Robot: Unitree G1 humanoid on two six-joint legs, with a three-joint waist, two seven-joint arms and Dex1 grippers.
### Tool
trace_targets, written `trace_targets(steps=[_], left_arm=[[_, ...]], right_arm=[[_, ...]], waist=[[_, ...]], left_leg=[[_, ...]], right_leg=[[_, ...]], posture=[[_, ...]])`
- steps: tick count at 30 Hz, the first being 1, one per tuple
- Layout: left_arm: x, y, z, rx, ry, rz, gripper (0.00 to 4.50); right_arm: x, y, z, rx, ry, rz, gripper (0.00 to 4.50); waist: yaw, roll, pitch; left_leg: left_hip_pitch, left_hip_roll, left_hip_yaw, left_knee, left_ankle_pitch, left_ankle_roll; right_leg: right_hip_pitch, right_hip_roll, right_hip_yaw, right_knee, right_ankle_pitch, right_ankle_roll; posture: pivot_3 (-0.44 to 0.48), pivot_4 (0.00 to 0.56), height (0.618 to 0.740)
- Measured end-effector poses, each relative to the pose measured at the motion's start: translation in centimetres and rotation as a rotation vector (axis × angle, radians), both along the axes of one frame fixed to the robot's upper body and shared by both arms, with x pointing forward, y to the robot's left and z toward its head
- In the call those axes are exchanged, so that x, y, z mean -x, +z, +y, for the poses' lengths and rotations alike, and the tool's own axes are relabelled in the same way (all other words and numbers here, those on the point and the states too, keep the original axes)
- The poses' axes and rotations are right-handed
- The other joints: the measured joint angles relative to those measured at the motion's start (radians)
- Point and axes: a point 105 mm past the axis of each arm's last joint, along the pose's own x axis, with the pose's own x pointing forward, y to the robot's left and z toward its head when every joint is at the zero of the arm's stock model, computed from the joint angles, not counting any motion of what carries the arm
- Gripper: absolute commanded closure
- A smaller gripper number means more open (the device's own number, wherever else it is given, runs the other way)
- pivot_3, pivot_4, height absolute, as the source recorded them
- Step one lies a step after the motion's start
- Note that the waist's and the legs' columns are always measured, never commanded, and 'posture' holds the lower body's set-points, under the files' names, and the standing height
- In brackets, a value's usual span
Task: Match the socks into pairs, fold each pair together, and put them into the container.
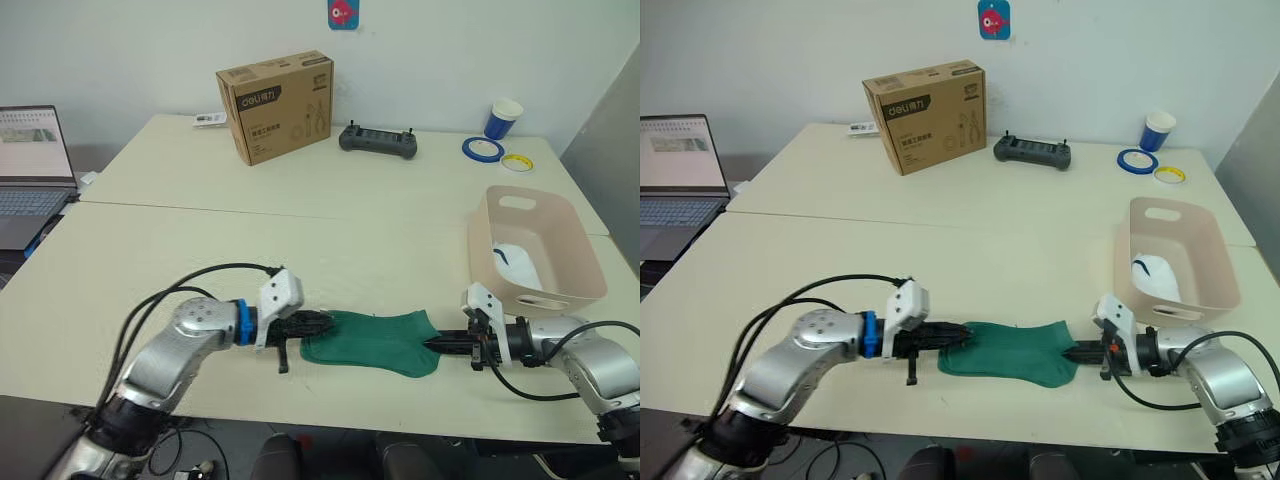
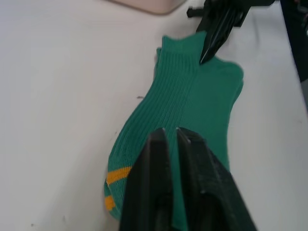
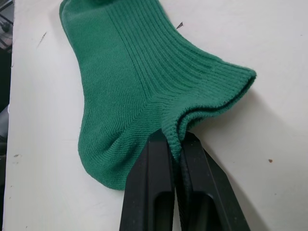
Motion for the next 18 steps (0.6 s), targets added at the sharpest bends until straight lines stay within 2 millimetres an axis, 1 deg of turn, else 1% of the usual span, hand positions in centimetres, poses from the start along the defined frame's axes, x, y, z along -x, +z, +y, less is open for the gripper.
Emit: trace_targets(steps=[3,6,8,11,13,16,18], left_arm=[[-0.5,-1.7,-0.4,-0.043,-0.007,0.018,4.48],[-0.7,-1.8,-0.7,-0.063,-0.018,0.007,4.48],[-0.7,-1.8,-0.7,-0.070,-0.022,0.005,4.48],[-0.8,-1.9,-0.6,-0.083,-0.026,-0.012,4.48],[-0.8,-2.0,-0.6,-0.085,-0.025,-0.013,4.48],[-0.9,-2.1,-0.6,-0.083,-0.018,-0.014,4.48],[-0.9,-2.1,-0.6,-0.083,-0.020,-0.022,4.48]], right_arm=[[-0.2,0.3,0.0,-0.004,0.010,-0.003,4.50],[-0.5,0.8,0.2,-0.010,0.022,-0.012,4.50],[-0.4,0.9,0.3,-0.023,0.024,0.013,4.50],[-0.1,1.3,0.8,-0.072,0.032,0.058,4.50],[-0.1,1.9,1.4,-0.116,0.034,0.076,4.50],[-0.1,4.1,3.9,-0.230,0.088,0.085,4.50],[-0.1,5.2,5.5,-0.288,0.116,0.081,4.50]], waist=[[-0.001,0.000,0.000],[-0.001,0.000,0.000],[0.000,0.000,0.000],[-0.001,0.000,0.000],[-0.001,0.000,0.000],[-0.005,0.001,-0.001],[-0.004,0.001,-0.001]], left_leg=[[0.000,0.000,0.001,0.000,0.000,0.000],[0.000,0.000,0.000,0.000,0.000,0.000],[0.000,0.000,0.000,0.000,0.000,0.000],[0.000,0.000,0.000,0.000,0.000,0.000],[0.000,0.000,0.000,0.000,0.000,0.000],[0.001,0.000,0.000,0.000,0.000,0.000],[0.002,0.000,-0.001,0.001,0.000,0.000]], right_leg=[[0.000,0.000,0.001,0.000,0.000,0.000],[0.000,0.000,0.001,0.000,0.000,0.000],[0.000,0.000,0.000,0.000,0.000,0.000],[0.000,0.000,0.000,0.000,0.000,0.000],[0.000,0.000,0.001,0.001,0.000,0.000],[0.001,0.000,0.000,0.001,0.001,0.000],[0.002,0.000,0.000,0.001,0.001,0.000]], posture=[[0.000,0.150,0.740],[0.000,0.150,0.740],[0.000,0.150,0.740],[0.000,0.150,0.740],[0.000,0.150,0.740],[0.000,0.150,0.740],[0.000,0.150,0.740]])
